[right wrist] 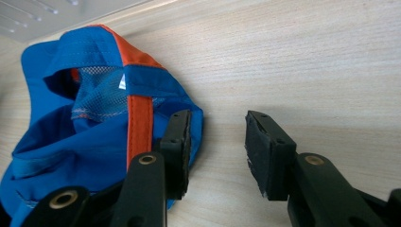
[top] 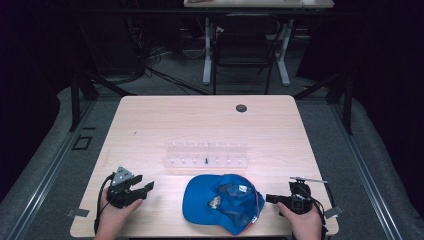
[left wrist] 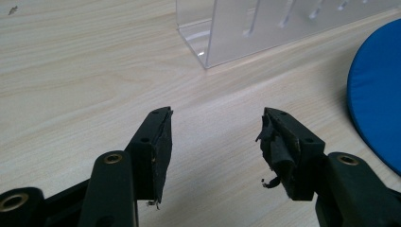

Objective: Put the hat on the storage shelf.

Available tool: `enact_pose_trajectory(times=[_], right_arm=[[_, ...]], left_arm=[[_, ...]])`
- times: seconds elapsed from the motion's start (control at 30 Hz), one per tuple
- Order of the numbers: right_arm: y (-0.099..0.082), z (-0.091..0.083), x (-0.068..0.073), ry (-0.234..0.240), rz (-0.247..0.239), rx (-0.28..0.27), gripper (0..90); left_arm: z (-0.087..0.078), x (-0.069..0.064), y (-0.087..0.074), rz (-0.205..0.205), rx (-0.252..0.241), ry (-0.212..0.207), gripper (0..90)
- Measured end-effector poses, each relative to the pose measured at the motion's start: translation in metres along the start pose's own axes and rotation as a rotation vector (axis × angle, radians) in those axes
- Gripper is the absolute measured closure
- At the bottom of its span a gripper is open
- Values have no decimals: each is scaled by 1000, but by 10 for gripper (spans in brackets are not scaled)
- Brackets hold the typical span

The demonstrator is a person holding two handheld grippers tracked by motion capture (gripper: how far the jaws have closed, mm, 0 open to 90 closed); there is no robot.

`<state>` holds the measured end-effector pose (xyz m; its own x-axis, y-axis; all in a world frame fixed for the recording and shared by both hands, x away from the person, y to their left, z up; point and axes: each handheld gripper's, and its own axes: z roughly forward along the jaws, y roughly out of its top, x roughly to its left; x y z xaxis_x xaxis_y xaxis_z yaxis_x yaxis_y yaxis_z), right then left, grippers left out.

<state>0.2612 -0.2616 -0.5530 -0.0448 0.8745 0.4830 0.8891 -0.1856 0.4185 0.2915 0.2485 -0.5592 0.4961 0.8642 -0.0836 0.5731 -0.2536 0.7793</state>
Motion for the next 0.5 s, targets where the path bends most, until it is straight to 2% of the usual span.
enact_pose_trajectory(times=[0.07, 0.17, 0.5], right_arm=[[0, 1, -1, 20, 20, 2, 606], [0, 2, -4, 74, 44, 35, 595], [-1, 12, 1, 110, 59, 95, 592]], left_arm=[[0, 0, 0, -7, -1, -1, 444], [-1, 1, 0, -2, -6, 2, 441], [-3, -1, 1, 7, -7, 2, 440]])
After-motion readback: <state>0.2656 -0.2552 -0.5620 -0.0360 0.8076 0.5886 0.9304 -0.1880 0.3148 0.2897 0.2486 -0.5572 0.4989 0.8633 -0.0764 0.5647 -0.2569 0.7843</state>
